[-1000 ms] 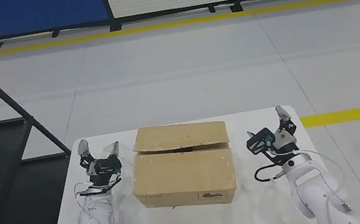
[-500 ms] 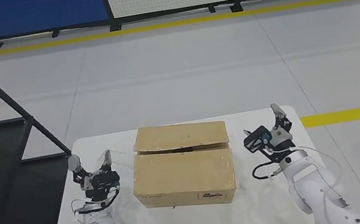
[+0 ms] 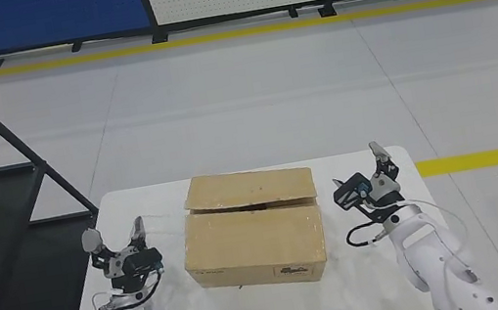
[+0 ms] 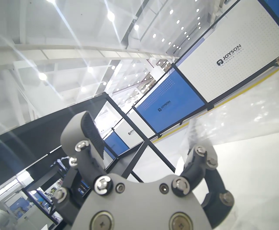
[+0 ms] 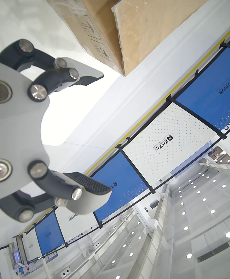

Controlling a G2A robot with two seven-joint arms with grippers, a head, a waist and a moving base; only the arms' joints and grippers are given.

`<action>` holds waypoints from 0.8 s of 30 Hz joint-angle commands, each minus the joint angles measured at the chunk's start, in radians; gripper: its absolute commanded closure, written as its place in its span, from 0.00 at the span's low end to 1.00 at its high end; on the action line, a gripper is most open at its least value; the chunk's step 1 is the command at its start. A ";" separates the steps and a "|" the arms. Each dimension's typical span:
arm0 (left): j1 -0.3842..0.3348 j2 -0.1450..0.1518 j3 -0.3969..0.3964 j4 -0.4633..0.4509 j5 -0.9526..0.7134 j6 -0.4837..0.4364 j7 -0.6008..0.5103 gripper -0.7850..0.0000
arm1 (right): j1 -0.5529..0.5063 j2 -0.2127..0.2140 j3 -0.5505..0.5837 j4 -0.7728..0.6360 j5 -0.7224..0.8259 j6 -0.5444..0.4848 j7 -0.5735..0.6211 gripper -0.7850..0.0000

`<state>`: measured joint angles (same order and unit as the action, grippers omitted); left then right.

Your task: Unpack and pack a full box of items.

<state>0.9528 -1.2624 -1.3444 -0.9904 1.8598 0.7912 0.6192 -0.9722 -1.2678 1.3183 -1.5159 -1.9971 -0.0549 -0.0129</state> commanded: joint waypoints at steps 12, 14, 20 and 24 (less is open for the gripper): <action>0.039 0.000 -0.007 -0.018 0.134 0.001 -0.088 0.00 | 0.004 -0.002 -0.001 0.014 0.002 -0.004 -0.011 0.00; 0.037 -0.001 -0.010 -0.013 0.134 -0.012 -0.098 0.00 | 0.004 -0.003 -0.001 0.015 0.002 -0.004 -0.011 0.00; 0.033 -0.001 -0.023 0.009 0.112 -0.093 -0.115 0.00 | 0.002 -0.003 -0.002 0.015 0.001 -0.003 -0.013 0.00; 0.046 0.005 -0.053 0.009 0.063 -0.186 -0.118 0.00 | -0.001 -0.004 -0.002 0.010 -0.003 -0.005 -0.010 0.00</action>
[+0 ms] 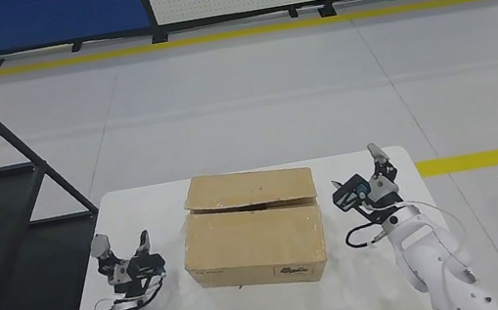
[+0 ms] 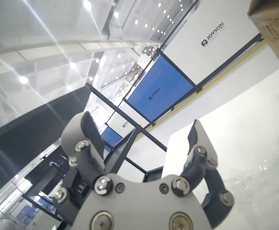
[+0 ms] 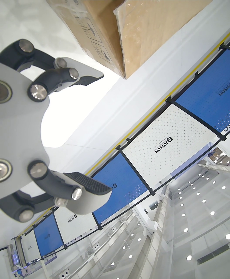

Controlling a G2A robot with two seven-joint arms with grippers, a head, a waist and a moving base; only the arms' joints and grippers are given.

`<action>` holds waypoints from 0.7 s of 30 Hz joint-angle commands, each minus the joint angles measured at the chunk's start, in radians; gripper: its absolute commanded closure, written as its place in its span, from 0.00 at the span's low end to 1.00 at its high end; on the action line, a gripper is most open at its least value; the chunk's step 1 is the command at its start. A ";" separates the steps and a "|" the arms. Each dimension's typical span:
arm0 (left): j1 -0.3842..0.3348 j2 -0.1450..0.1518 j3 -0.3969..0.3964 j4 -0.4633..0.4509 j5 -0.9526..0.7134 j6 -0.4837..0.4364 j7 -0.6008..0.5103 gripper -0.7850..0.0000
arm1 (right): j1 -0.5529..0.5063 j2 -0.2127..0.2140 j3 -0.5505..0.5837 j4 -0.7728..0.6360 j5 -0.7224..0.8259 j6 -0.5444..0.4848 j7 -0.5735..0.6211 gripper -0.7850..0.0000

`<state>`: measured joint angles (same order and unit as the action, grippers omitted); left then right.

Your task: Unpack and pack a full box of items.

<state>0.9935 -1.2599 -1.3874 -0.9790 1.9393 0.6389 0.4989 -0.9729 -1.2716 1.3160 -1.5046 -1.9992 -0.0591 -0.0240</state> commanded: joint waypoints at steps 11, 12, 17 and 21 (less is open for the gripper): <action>0.051 0.060 -0.140 -0.011 -0.083 -0.579 0.090 0.00 | 0.011 -0.003 -0.013 -0.002 -0.012 -0.014 0.011 0.00; 0.054 0.064 -0.146 -0.011 -0.096 -0.641 0.105 0.00 | 0.012 -0.003 -0.014 -0.002 -0.013 -0.015 0.011 0.00; 0.070 0.095 -0.208 -0.038 -0.128 -0.889 0.207 0.00 | 0.015 -0.005 -0.022 -0.012 -0.026 -0.021 0.028 0.00; 0.074 0.097 -0.217 -0.043 -0.147 -0.912 0.215 0.00 | 0.015 -0.005 -0.025 -0.018 -0.030 -0.024 0.033 0.00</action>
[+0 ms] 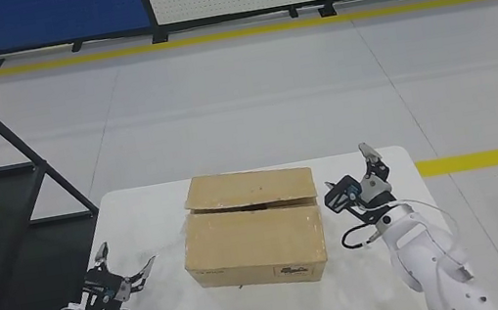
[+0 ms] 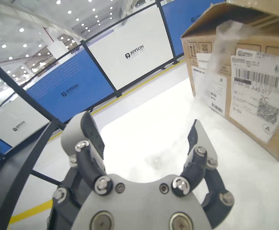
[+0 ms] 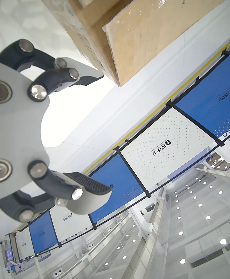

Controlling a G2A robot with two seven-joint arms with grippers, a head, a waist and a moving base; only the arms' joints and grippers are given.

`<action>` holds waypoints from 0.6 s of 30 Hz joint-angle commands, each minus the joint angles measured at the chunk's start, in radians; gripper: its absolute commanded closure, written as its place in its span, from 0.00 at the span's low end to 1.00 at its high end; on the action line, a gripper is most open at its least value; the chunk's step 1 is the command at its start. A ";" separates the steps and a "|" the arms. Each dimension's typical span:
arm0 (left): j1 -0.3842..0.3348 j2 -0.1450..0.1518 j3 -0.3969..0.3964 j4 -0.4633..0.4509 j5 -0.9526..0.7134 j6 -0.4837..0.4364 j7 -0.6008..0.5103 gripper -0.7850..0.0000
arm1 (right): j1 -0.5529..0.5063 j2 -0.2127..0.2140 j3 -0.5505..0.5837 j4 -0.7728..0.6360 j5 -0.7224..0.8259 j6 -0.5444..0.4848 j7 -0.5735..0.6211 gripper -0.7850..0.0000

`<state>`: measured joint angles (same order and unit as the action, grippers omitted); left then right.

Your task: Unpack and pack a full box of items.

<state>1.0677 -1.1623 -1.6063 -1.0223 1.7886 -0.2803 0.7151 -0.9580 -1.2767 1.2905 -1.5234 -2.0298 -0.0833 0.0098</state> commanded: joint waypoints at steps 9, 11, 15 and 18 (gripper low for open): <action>-0.030 -0.005 0.023 -0.007 -0.067 -0.064 -0.099 0.00 | -0.018 0.000 0.001 -0.012 0.001 0.007 -0.013 0.00; -0.060 -0.005 0.029 0.008 -0.096 -0.111 -0.143 0.00 | -0.022 0.000 0.002 -0.015 0.002 0.011 -0.016 0.00; -0.143 0.000 0.049 0.059 -0.108 -0.227 -0.226 0.00 | -0.037 0.000 0.009 -0.020 0.008 0.028 -0.025 0.00; -0.207 0.000 0.079 0.114 -0.089 -0.272 -0.274 0.00 | -0.051 0.000 0.016 -0.024 0.011 0.037 -0.030 0.00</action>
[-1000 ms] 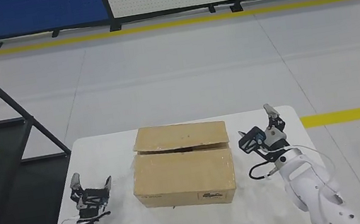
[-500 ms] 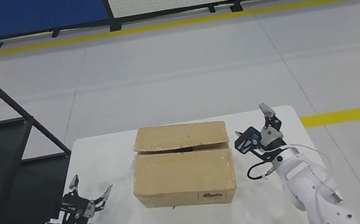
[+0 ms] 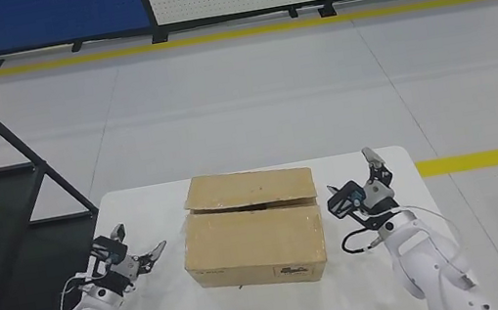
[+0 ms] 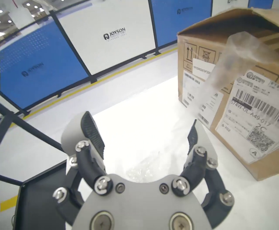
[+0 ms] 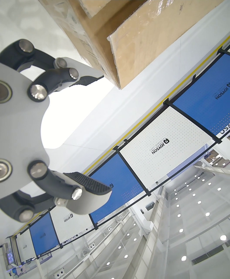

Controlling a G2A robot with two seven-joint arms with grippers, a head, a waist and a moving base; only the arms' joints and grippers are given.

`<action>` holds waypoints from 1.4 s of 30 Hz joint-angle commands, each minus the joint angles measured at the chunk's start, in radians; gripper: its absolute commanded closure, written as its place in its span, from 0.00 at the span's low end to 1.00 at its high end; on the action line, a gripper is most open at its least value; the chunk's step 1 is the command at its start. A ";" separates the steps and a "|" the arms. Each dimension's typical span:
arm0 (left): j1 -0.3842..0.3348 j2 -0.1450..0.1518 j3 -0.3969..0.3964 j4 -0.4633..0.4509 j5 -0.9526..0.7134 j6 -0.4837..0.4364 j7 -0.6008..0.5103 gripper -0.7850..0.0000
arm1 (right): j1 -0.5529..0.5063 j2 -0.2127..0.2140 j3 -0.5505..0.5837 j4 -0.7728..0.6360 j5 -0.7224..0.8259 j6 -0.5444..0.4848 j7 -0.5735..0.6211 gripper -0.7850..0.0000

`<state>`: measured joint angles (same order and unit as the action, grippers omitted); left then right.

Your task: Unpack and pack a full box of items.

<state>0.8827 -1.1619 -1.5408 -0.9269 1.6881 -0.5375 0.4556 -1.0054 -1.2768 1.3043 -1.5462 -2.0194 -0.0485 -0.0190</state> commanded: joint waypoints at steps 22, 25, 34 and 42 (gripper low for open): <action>-0.233 -0.054 0.261 0.266 0.124 0.160 -0.077 0.00 | -0.022 0.002 0.038 0.007 0.013 0.003 -0.006 0.00; -0.259 -0.067 0.278 0.305 0.092 0.185 -0.081 0.00 | -0.022 0.002 0.040 0.006 0.014 0.003 -0.004 0.00; -0.315 -0.099 0.301 0.395 0.009 0.319 -0.060 0.00 | -0.016 0.001 0.043 0.009 0.014 0.000 -0.001 0.00; -0.303 -0.116 0.278 0.410 -0.074 0.577 0.020 0.00 | -0.012 0.001 0.043 0.011 0.009 -0.005 0.000 0.00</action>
<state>0.5763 -1.2762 -1.2586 -0.5157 1.6255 -0.0018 0.4640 -1.0183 -1.2758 1.3475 -1.5355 -2.0098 -0.0520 -0.0188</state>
